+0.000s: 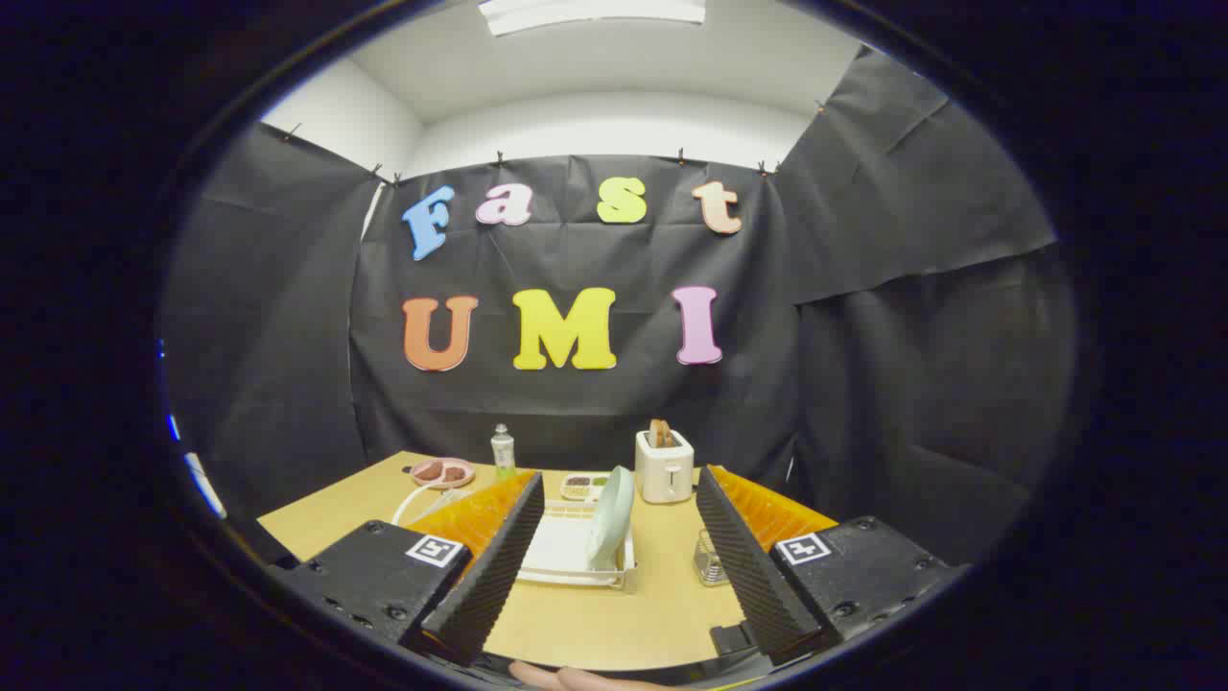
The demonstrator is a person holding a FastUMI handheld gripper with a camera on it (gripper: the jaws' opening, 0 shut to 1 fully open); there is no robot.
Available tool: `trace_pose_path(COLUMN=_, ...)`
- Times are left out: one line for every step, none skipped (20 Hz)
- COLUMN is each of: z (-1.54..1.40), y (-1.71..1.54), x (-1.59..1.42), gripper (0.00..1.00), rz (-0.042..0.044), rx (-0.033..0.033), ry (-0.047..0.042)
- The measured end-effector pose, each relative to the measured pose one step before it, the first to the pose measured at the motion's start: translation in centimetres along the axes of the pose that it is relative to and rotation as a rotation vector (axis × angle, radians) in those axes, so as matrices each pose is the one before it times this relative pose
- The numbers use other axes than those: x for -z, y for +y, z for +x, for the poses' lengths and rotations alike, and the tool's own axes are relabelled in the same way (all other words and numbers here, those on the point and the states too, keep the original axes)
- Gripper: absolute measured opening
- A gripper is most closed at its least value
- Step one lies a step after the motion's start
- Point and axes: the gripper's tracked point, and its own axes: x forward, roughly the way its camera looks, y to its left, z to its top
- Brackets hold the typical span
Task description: Take the plate from the dish rack, then take the spoon from the basket and place it into the plate.
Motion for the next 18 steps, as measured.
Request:
trace_pose_path(z=-0.002, y=-0.185, x=-0.054, gripper=1.0, rz=-0.01154, rx=0.01149, ry=-0.01073)
trace_pose_path(z=-0.035, y=-0.158, x=0.019, gripper=1.0, rz=-0.0123, rx=0.00945, ry=-0.01212)
trace_pose_path(z=0.053, y=-0.361, x=0.019, gripper=1.0, rz=-0.01267, rx=0.0179, ry=-0.00942)
trace_pose_path(z=0.053, y=-0.22, x=0.275, gripper=1.0, rz=-0.00992, rx=0.01022, ry=-0.00108)
trace_pose_path(z=0.057, y=-0.005, x=0.42, gripper=1.0, rz=-0.00662, rx=0.00259, ry=0.00632)
trace_pose_path(z=0.059, y=-0.028, x=0.45, gripper=1.0, rz=-0.00089, rx=-0.00195, ry=0.0103)
trace_pose_path(z=0.01, y=-0.009, x=0.42, gripper=1.0, rz=0.00638, rx=-0.00522, ry=0.01616)
trace_pose_path(z=0.155, y=-0.082, x=0.402, gripper=1.0, rz=0.01255, rx=-0.00789, ry=0.01387)
trace_pose_path(z=0.114, y=-0.104, x=0.276, gripper=1.0, rz=0.01468, rx=-0.007, ry=0.00937)
trace_pose_path(z=0.155, y=-0.371, x=0.118, gripper=1.0, rz=0.01515, rx=0.00085, ry=0.00367)
trace_pose_path(z=0.236, y=-0.461, x=0.15, gripper=1.0, rz=0.00914, rx=0.00869, ry=0.00311)
trace_pose_path(z=0.35, y=-0.371, x=0.362, gripper=1.0, rz=0.00216, rx=0.00787, ry=0.00691)
trace_pose_path(z=0.268, y=-0.285, x=0.236, gripper=1.0, rz=0.00223, rx=0.00622, ry=0.00729)
trace_pose_path(z=0.351, y=-0.214, x=0.411, gripper=1.0, rz=0.00401, rx=0.00338, ry=0.01076)
trace_pose_path(z=0.274, y=-0.095, x=0.177, gripper=1.0, rz=0.00464, rx=0.00006, ry=0.00909)
trace_pose_path(z=0.303, y=-0.055, x=0.216, gripper=1.0, rz=0.00523, rx=-0.00126, ry=0.00871)
trace_pose_path(z=0.286, y=-0.052, x=0.059, gripper=1.0, rz=0.00574, rx=-0.00418, ry=0.00573)
trace_pose_path(z=0.195, y=0.083, x=0.031, gripper=1.0, rz=0.00375, rx=-0.00468, ry=0.00475)
